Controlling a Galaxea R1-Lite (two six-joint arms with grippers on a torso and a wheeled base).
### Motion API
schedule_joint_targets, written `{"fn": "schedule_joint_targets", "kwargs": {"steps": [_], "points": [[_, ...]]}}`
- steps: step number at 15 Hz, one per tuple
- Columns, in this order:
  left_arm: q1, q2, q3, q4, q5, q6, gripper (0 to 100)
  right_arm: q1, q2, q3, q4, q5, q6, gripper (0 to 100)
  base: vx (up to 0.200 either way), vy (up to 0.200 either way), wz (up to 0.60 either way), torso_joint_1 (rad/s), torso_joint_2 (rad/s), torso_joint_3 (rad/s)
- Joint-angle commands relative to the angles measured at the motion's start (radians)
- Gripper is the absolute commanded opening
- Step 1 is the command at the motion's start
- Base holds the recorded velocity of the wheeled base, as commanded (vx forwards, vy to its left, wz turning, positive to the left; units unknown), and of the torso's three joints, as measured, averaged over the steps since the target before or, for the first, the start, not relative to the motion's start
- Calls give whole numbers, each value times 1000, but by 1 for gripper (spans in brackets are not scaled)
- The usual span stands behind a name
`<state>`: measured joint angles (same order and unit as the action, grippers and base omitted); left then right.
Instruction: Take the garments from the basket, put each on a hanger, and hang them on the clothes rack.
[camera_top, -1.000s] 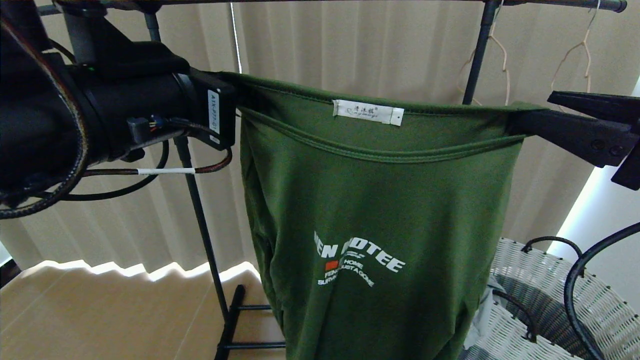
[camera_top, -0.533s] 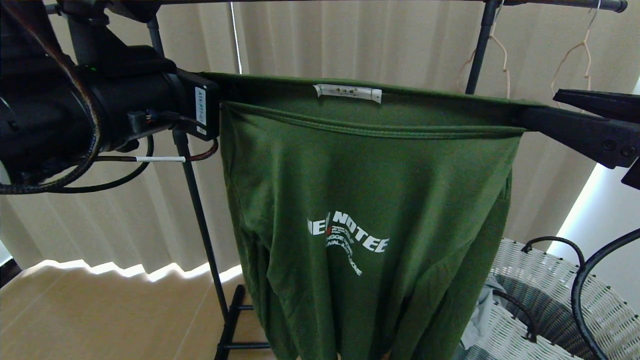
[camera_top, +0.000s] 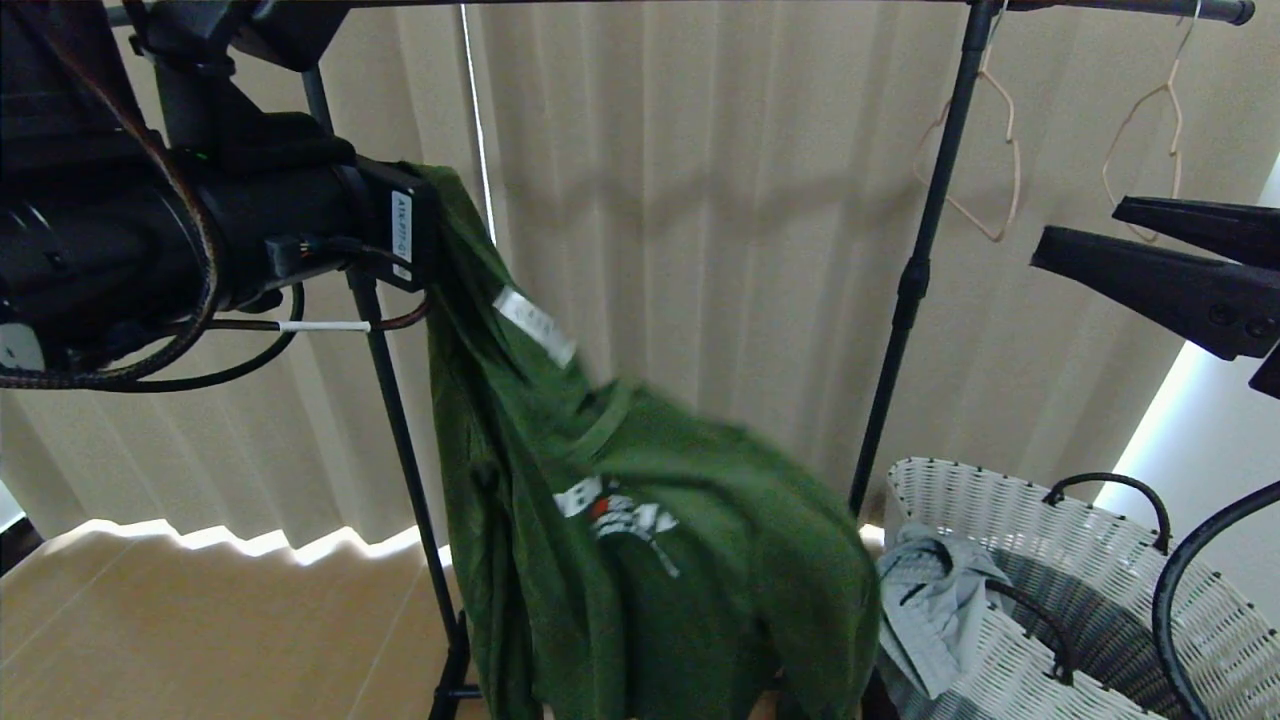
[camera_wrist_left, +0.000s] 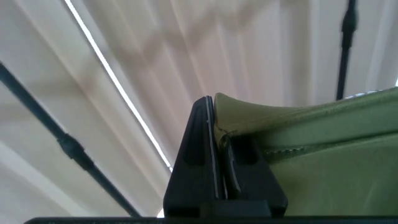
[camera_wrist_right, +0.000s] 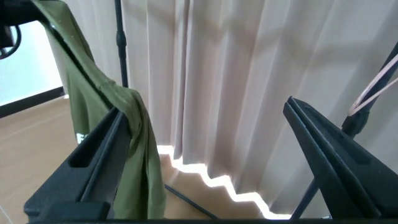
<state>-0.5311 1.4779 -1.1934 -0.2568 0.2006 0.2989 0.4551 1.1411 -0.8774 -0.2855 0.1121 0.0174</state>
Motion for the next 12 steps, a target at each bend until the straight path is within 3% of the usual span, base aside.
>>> {"fn": "schedule_joint_targets", "kwargs": {"steps": [1, 3, 6, 8, 12], "points": [[-1, 9, 0, -1, -1, 0, 0, 0, -14, 3, -1, 3, -7, 100, 0, 0, 0, 0, 0, 0], [-1, 19, 2, -1, -4, -1, 0, 0, -21, 2, -11, 89, -36, 100, 0, 0, 0, 0, 0, 0], [-1, 9, 28, 31, -4, 2, 0, -42, -26, 11, 20, 90, -56, 100, 0, 0, 0, 0, 0, 0], [-1, -79, 77, 117, -15, 2, 0, -131, -32, 38, 77, 37, -117, 100, 0, 0, 0, 0, 0, 0], [-1, -212, 160, 225, -26, 3, 0, -165, -35, 58, 147, -180, -122, 100, 0, 0, 0, 0, 0, 0]]}}
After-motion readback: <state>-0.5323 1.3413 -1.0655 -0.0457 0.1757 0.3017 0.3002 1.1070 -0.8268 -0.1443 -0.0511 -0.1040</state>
